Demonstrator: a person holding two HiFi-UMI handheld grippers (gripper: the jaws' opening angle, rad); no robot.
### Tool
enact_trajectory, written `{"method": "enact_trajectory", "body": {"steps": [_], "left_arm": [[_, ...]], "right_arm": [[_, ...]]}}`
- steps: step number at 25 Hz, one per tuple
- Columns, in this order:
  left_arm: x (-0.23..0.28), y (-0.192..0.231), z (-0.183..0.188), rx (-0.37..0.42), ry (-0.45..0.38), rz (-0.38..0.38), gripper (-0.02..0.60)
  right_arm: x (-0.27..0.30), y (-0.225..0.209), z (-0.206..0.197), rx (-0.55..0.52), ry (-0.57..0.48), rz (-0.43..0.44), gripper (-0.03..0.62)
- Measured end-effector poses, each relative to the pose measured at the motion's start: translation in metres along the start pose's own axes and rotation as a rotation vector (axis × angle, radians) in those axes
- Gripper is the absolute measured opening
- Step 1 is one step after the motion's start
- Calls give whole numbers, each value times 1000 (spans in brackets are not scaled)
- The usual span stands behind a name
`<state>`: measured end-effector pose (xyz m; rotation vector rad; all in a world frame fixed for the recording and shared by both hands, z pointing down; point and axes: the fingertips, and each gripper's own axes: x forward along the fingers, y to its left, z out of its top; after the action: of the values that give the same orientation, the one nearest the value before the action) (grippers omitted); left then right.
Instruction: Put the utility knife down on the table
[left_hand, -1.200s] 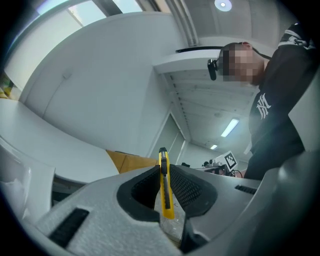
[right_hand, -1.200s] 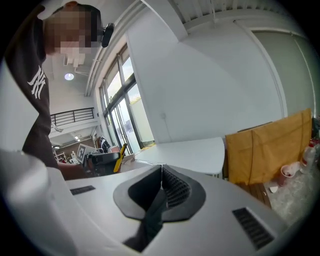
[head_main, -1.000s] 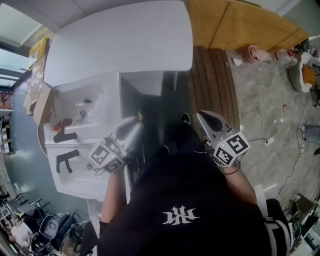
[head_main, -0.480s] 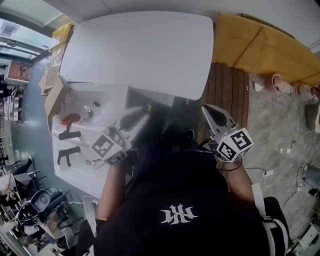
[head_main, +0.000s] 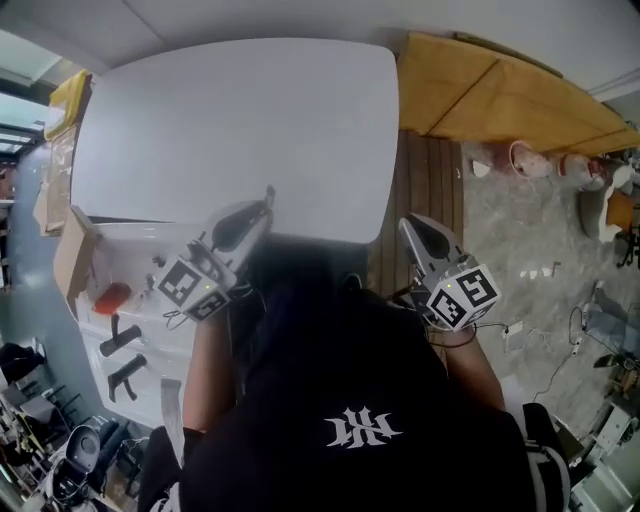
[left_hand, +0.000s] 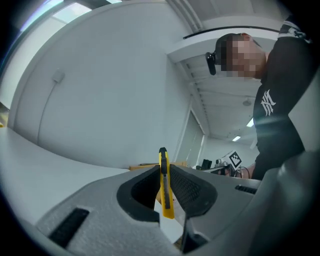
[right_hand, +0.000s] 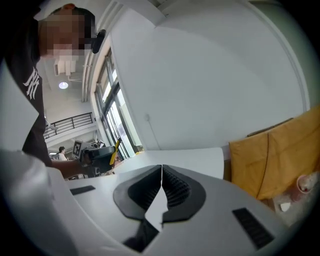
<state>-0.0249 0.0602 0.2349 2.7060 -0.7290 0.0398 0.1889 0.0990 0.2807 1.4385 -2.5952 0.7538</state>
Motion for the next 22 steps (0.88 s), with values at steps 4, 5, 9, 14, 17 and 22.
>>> {"method": "enact_trajectory", "body": {"steps": [4, 5, 9, 14, 17, 22], "left_arm": [[26, 67, 25, -49, -19, -35, 58], [31, 84, 32, -47, -20, -45, 58], [48, 141, 45, -61, -10, -89, 57], [70, 202, 29, -99, 41, -78, 57], [85, 229, -1, -60, 165, -20, 58], [118, 268, -46, 51, 301, 61, 58]], "right_arm": [[49, -10, 45, -43, 24, -50, 5], [63, -11, 55, -47, 30, -60, 5], [110, -11, 79, -53, 61, -88, 5], [155, -17, 70, -17, 122, -76, 5], [179, -34, 53, -1, 180, -50, 5], [231, -72, 24, 7, 233, 57, 5]]}}
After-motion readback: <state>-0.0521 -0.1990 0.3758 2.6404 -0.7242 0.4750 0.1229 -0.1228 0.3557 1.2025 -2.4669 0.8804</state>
